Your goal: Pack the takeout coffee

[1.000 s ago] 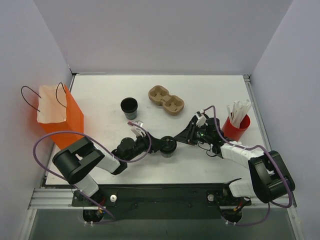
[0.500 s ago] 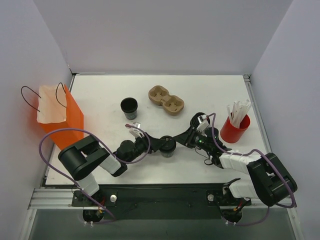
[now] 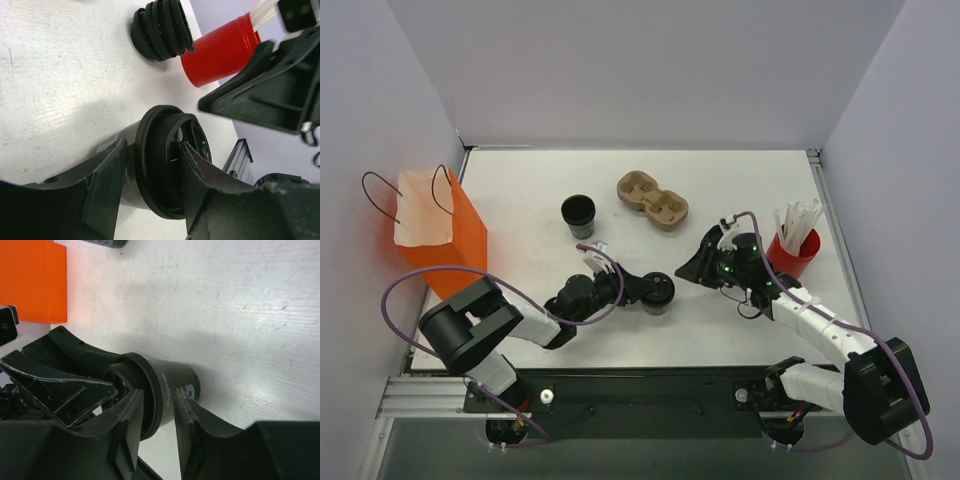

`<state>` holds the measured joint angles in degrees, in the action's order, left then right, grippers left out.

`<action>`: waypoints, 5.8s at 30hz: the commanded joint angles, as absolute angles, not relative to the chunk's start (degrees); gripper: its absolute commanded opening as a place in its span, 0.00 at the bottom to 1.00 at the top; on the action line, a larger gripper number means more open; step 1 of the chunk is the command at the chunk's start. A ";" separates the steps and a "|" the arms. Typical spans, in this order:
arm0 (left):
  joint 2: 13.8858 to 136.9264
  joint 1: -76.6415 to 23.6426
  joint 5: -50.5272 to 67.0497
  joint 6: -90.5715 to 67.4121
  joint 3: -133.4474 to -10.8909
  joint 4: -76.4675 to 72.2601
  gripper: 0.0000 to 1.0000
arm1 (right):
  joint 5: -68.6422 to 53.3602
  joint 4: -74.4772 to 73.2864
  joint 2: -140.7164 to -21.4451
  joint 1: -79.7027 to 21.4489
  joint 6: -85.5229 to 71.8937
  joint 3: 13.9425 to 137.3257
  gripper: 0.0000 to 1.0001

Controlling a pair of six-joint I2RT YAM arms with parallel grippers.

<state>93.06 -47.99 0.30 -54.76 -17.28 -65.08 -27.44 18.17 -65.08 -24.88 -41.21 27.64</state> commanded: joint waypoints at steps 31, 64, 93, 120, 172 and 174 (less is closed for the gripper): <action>65.14 -41.23 2.46 -34.54 -40.17 5.18 0.97 | -15.03 -10.98 -63.01 -36.55 -28.22 46.66 0.88; 28.74 -35.16 -13.44 -31.20 -32.96 26.54 0.97 | 9.67 -21.71 -90.17 -55.99 -23.47 67.06 0.91; 26.98 -35.86 -15.12 -31.73 -33.75 29.53 0.97 | 3.09 -24.52 -91.39 -24.20 -17.32 87.86 0.68; 25.75 -38.05 -16.70 -32.25 -33.40 30.06 0.97 | -2.81 -25.84 -120.50 -11.69 -16.61 109.16 0.68; 25.92 -38.85 -18.11 -31.90 -34.19 30.67 0.97 | -0.18 -26.81 -127.61 -12.92 -21.79 121.19 0.77; 26.63 -38.76 -18.02 -31.90 -34.28 30.59 0.97 | 4.37 -24.44 -129.80 -14.32 -23.63 123.30 0.78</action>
